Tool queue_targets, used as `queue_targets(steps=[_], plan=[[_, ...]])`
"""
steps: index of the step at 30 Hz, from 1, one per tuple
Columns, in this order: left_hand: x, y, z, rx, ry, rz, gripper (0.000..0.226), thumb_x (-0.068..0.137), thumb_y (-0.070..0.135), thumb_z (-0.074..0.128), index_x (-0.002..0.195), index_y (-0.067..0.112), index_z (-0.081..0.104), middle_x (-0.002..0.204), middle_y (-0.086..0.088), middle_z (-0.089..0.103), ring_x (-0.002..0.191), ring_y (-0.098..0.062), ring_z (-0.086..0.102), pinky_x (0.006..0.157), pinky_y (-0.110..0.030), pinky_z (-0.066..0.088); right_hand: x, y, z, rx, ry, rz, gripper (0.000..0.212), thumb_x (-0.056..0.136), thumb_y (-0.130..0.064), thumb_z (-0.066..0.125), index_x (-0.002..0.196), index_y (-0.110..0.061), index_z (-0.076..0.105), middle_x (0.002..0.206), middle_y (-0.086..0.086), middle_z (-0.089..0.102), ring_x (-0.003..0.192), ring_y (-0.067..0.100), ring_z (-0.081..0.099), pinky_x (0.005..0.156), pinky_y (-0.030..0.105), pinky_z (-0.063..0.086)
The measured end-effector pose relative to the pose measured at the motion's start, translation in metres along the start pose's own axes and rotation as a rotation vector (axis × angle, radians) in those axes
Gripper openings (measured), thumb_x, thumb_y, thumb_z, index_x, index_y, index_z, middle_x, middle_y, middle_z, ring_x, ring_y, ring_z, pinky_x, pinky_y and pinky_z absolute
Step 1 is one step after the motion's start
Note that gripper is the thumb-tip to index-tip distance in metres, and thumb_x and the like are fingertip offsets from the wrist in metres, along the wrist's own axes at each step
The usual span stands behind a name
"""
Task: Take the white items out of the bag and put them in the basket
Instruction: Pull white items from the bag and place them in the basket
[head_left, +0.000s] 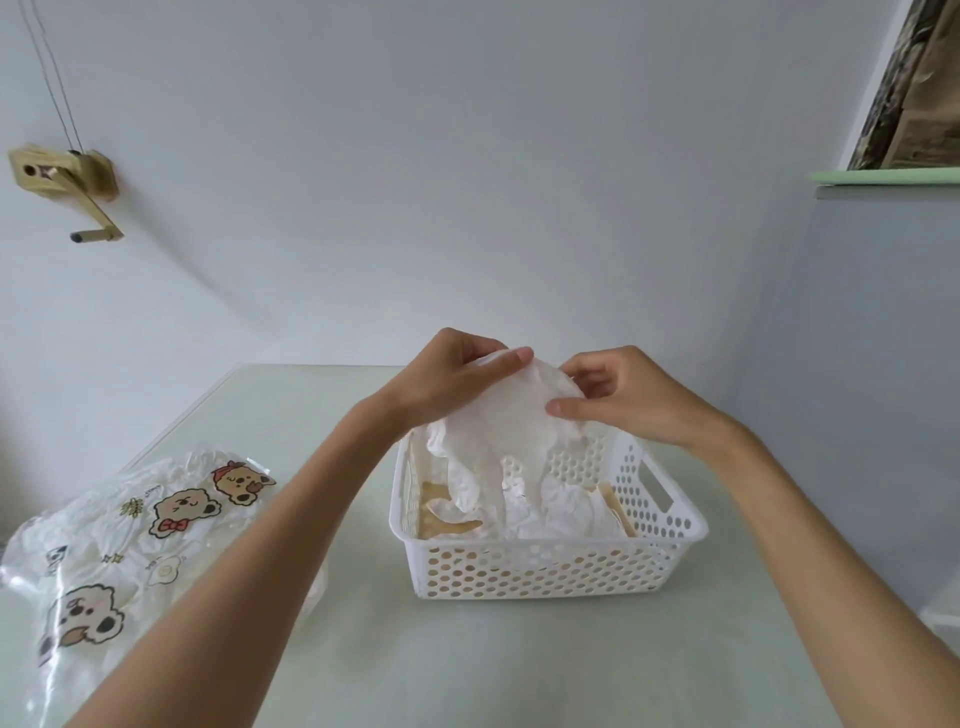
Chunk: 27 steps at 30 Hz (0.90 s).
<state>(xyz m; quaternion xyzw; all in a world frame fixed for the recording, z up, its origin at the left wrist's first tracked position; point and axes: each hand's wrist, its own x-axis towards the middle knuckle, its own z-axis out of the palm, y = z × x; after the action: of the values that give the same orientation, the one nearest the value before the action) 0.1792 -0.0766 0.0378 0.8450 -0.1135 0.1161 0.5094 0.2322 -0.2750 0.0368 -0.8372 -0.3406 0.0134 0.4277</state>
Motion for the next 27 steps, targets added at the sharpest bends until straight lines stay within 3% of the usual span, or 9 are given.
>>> queue_targets(steps=[3,6,9,14,17,21,23,25,27], plan=[[-0.002,-0.006,-0.003,0.034,-0.010,-0.020,0.035,0.091,0.039,0.061,0.075,0.009,0.071,0.068,-0.004,0.057,0.059,-0.012,0.050,0.053,-0.019,0.041,-0.006,0.001,-0.016,0.043,-0.013,0.040,0.019,0.080,-0.023,0.074,0.094,-0.010,0.073,0.092,0.007,0.074,0.088,0.020,0.071,0.086,0.027,0.053],[-0.001,-0.016,0.000,0.047,0.002,-0.029,0.043,0.087,0.041,0.066,0.074,0.000,0.068,0.067,-0.007,0.051,0.061,-0.017,0.046,0.057,-0.029,0.036,-0.010,0.008,-0.027,0.136,-0.018,0.079,0.027,0.075,-0.035,0.071,0.091,-0.013,0.075,0.094,0.003,0.074,0.092,0.015,0.068,0.091,0.023,0.049],[0.001,-0.024,0.007,0.051,0.020,0.002,0.046,0.084,0.043,0.069,0.068,-0.001,0.066,0.063,-0.008,0.046,0.058,-0.018,0.041,0.055,-0.030,0.031,-0.011,0.017,-0.029,0.331,0.044,0.090,0.018,0.084,-0.028,0.063,0.087,-0.012,0.072,0.089,-0.003,0.071,0.092,0.011,0.064,0.094,0.026,0.047],[0.002,-0.032,0.022,0.030,0.066,0.027,0.033,0.088,0.038,0.066,0.069,0.011,0.071,0.057,0.009,0.059,0.051,-0.010,0.047,0.048,-0.017,0.035,-0.002,0.027,-0.012,0.478,0.336,0.182,0.023,0.102,-0.023,0.043,0.083,-0.017,0.055,0.082,0.005,0.051,0.077,0.016,0.051,0.076,0.027,0.043],[0.002,-0.034,0.021,-0.026,0.065,0.056,0.035,0.094,0.033,0.058,0.076,0.006,0.071,0.068,-0.003,0.060,0.061,-0.011,0.051,0.052,-0.019,0.041,0.000,0.025,-0.013,0.548,0.390,0.209,0.022,0.101,-0.029,0.046,0.085,-0.018,0.057,0.085,0.008,0.050,0.081,0.020,0.048,0.077,0.033,0.039],[0.001,-0.032,0.016,-0.059,0.008,0.082,0.051,0.098,0.036,0.050,0.082,-0.013,0.055,0.070,-0.009,0.041,0.066,-0.018,0.037,0.058,-0.026,0.032,-0.006,0.018,-0.027,0.576,0.245,0.187,0.022,0.081,-0.038,0.065,0.080,-0.017,0.063,0.082,0.000,0.063,0.078,0.015,0.059,0.073,0.028,0.047],[0.002,-0.033,0.016,-0.068,-0.005,0.072,0.050,0.099,0.035,0.048,0.084,-0.013,0.053,0.073,-0.008,0.039,0.068,-0.018,0.034,0.061,-0.026,0.030,-0.010,0.021,-0.036,0.532,0.180,0.205,0.019,0.074,-0.029,0.071,0.086,-0.015,0.067,0.085,0.001,0.067,0.078,0.014,0.063,0.069,0.023,0.052],[0.005,-0.036,0.017,-0.082,-0.008,0.051,0.046,0.100,0.035,0.047,0.092,-0.009,0.059,0.078,-0.006,0.046,0.073,-0.017,0.039,0.066,-0.025,0.033,-0.013,0.025,-0.041,0.517,0.219,0.218,0.011,0.079,-0.015,0.070,0.089,-0.014,0.066,0.084,-0.001,0.069,0.074,0.010,0.065,0.064,0.017,0.054],[0.008,-0.038,0.021,-0.116,0.033,0.026,0.034,0.098,0.033,0.051,0.100,0.004,0.068,0.085,0.002,0.060,0.074,-0.004,0.052,0.068,-0.013,0.039,-0.014,0.029,-0.043,0.560,0.292,0.215,0.006,0.085,-0.007,0.064,0.087,-0.013,0.064,0.079,-0.003,0.069,0.071,0.008,0.065,0.063,0.016,0.053]])
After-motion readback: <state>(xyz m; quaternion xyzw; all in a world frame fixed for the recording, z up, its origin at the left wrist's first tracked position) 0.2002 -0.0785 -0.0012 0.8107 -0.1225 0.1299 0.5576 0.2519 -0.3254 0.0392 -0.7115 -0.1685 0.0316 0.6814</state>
